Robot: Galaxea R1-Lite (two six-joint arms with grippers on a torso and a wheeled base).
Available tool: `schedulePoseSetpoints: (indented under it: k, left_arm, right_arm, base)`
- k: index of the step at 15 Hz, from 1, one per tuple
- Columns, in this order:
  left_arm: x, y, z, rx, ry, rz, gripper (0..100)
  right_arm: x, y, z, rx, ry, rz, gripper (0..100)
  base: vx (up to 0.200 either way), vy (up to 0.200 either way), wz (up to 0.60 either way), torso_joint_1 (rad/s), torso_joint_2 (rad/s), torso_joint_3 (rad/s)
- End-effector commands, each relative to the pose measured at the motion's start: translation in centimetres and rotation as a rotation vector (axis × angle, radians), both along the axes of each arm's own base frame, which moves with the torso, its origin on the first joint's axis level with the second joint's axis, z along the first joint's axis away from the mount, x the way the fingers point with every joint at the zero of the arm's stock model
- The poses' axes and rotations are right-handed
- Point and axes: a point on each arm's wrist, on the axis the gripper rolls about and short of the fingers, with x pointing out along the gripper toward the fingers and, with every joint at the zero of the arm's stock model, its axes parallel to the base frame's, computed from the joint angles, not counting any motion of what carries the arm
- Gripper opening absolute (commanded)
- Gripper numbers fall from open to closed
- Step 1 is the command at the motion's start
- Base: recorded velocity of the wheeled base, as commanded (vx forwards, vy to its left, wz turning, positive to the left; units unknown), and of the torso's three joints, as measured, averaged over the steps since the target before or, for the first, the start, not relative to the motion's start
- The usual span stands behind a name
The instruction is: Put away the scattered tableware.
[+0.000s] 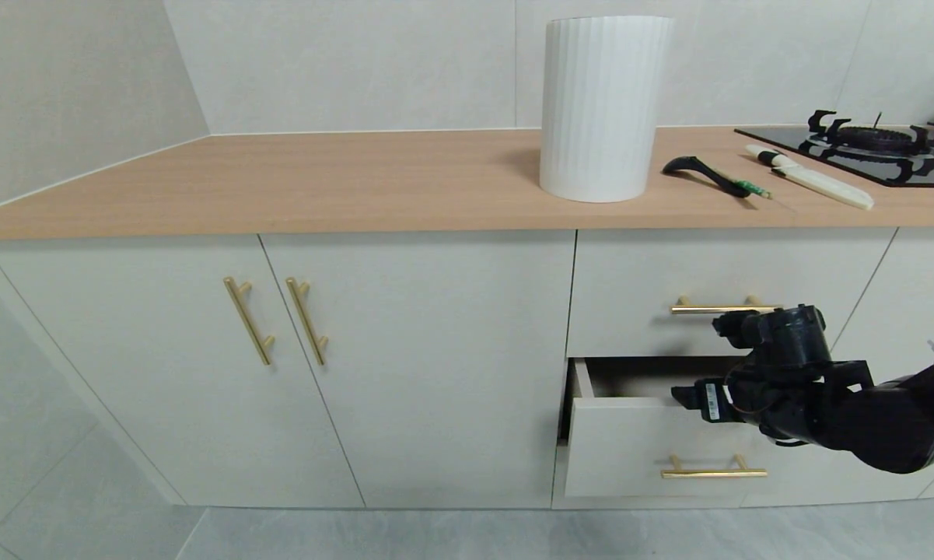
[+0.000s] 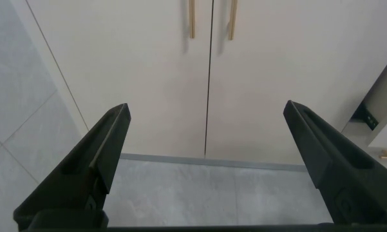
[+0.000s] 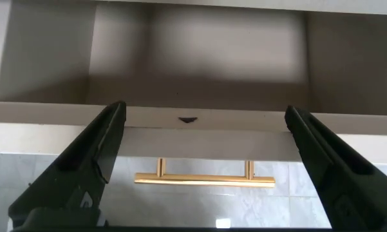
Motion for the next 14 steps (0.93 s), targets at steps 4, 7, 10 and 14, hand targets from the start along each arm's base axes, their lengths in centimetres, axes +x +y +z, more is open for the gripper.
schedulePoseSetpoints:
  k: [4,7,10,14]
  left_arm:
    - [0.0,0.0,0.0,-0.001,0.001,0.001,100]
    - [0.0,0.0,0.0,-0.001,0.001,0.001,100]
    - [0.0,0.0,0.0,-0.001,0.001,0.001,100]
    - [0.0,0.0,0.0,-0.001,0.001,0.001,100]
  right_arm:
    - [-0.8,-0.2,-0.1,-0.026,0.035,-0.001,100]
    - [-1.5,0.0,0.5,-0.033,0.056,0.013,100]
    - [-2.5,0.2,1.4,-0.043,0.086,0.031,100]
    - [-3.9,0.0,2.2,-0.079,0.137,0.057,100]
  base:
    - [0.0,0.0,0.0,0.0,0.0,0.0]
    - [0.0,0.0,0.0,0.0,0.0,0.0]
    - [0.0,0.0,0.0,0.0,0.0,0.0]
    - [0.0,0.0,0.0,0.0,0.0,0.0]
